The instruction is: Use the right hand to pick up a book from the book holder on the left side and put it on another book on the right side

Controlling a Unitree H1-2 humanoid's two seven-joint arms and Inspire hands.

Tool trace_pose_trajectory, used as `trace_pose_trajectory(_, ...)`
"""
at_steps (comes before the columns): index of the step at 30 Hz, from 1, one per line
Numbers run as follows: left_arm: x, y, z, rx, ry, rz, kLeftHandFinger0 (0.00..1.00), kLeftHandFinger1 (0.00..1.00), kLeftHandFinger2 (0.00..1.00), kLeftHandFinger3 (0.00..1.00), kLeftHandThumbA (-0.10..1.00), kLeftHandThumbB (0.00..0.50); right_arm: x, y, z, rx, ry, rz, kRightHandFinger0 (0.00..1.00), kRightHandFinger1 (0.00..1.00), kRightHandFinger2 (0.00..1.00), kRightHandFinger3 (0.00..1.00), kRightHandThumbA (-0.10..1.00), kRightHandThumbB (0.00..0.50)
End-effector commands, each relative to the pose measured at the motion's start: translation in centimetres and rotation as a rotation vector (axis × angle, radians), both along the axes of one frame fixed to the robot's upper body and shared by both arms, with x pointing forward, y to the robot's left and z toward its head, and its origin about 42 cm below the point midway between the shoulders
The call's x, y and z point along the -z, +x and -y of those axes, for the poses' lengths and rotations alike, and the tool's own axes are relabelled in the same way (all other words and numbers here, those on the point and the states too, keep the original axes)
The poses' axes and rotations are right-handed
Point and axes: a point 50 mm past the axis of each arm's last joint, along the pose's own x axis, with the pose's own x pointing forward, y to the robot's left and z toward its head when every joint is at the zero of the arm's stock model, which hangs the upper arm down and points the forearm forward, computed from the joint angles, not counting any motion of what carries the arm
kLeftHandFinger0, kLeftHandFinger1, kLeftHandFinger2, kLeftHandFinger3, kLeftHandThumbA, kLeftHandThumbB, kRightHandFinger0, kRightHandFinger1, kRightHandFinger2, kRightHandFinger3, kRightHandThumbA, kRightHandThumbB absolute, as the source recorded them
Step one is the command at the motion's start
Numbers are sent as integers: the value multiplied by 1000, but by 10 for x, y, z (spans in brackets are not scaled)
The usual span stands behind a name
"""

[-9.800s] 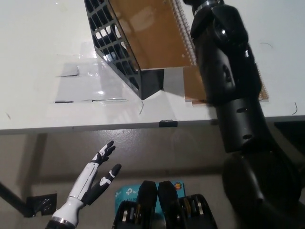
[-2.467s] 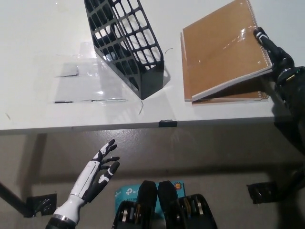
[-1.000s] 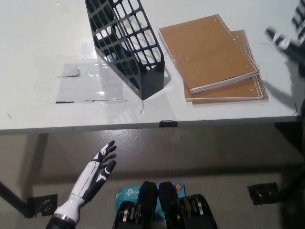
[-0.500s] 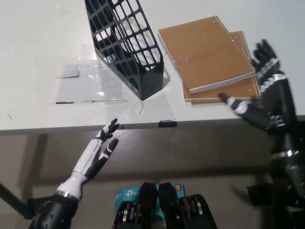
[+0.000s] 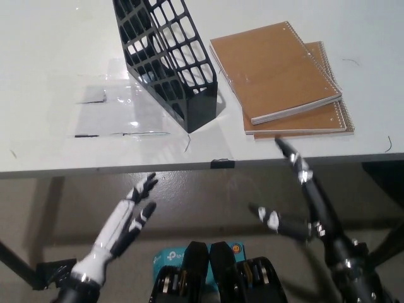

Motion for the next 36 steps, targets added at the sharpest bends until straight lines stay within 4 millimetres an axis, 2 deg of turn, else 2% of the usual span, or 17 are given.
trace_pose_trajectory(1,-5,-11,0,37,7,11,1000,1000,1000,1000,1000,251,8,-10,0,-13,-92,91,1000,1000,1000,1000,836,188)
trace_pose_trajectory(6,5,-28,1,47,27,-23,1000,1000,1000,1000,1000,248,28,-26,2,2,-95,50,1000,1000,1000,1000,818,181)
trace_pose_trajectory(11,7,-30,3,52,33,-44,1000,1000,1000,1000,1000,252,37,-29,5,22,-94,11,1000,1000,1000,1000,819,193)
trace_pose_trajectory(18,8,-28,2,43,32,-46,1000,1000,1000,1000,1000,262,37,-26,7,13,-106,6,1000,1000,1000,1000,795,185)
trace_pose_trajectory(24,14,-30,0,24,28,-49,1000,1000,1000,1000,1000,240,34,-24,7,0,-140,-13,1000,1000,1000,1000,814,189)
trace_pose_trajectory(32,15,-30,0,18,16,-46,1000,1000,1000,1000,1000,236,33,-21,5,-21,-160,-31,1000,1000,1000,1000,818,194)
trace_pose_trajectory(36,17,-29,-1,19,29,-50,1000,1000,1000,1000,1000,248,33,-21,3,-23,-166,-42,1000,1000,1000,1000,815,190)
